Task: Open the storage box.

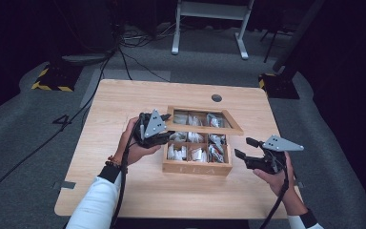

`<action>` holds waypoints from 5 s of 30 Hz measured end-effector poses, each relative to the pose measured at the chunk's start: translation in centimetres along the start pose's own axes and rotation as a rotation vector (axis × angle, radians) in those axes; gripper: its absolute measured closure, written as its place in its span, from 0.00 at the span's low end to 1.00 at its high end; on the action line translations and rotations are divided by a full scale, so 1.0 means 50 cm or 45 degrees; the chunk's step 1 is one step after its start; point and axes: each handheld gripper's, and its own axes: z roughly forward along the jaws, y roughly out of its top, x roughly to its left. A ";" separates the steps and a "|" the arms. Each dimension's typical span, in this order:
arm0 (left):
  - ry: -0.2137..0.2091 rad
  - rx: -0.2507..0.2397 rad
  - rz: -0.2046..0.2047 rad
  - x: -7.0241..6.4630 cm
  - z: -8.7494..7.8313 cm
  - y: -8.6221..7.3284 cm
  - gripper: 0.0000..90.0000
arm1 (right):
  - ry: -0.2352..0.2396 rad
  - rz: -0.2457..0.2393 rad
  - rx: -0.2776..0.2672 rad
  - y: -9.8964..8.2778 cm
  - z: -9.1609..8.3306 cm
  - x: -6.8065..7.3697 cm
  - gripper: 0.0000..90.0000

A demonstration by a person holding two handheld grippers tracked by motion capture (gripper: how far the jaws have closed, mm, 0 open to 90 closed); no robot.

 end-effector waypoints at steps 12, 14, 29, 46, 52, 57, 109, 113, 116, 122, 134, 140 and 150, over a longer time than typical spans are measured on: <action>0.000 -0.041 -0.039 0.022 0.004 0.016 0.61 | 0.000 0.011 0.030 -0.013 0.001 -0.011 0.38; -0.005 -0.050 -0.047 0.029 0.006 0.019 0.62 | 0.001 0.011 0.047 -0.017 0.003 -0.013 0.38; -0.018 -0.095 -0.105 0.059 0.016 0.035 0.62 | -0.009 0.014 0.124 -0.044 0.015 -0.032 0.37; 0.007 -0.144 -0.191 0.102 0.037 0.060 0.62 | -0.036 0.037 0.177 -0.065 0.023 -0.056 0.36; 0.017 -0.155 -0.209 0.116 0.045 0.068 0.62 | -0.035 0.036 0.196 -0.069 0.030 -0.057 0.36; 0.027 -0.161 -0.226 0.130 0.054 0.075 0.63 | -0.036 0.039 0.204 -0.071 0.030 -0.058 0.36; 0.137 -0.098 -0.396 0.200 0.166 0.055 0.64 | -0.005 0.000 0.286 -0.087 0.055 -0.049 0.36; 0.155 -0.082 -0.407 0.201 0.177 0.053 0.63 | -0.003 -0.008 0.288 -0.088 0.057 -0.049 0.36; 0.167 -0.051 -0.405 0.202 0.186 0.049 0.63 | -0.004 -0.008 0.291 -0.088 0.057 -0.049 0.36; 0.181 -0.015 -0.434 0.203 0.209 0.030 0.63 | -0.009 -0.008 0.295 -0.090 0.058 -0.051 0.36; 0.186 0.110 -0.433 0.189 0.239 -0.015 0.62 | -0.013 -0.012 0.311 -0.093 0.061 -0.050 0.36; 0.176 0.133 -0.453 0.187 0.243 -0.032 0.62 | -0.014 -0.017 0.317 -0.094 0.062 -0.050 0.36; 0.145 0.161 -0.481 0.182 0.250 -0.061 0.63 | -0.012 -0.018 0.323 -0.095 0.064 -0.049 0.36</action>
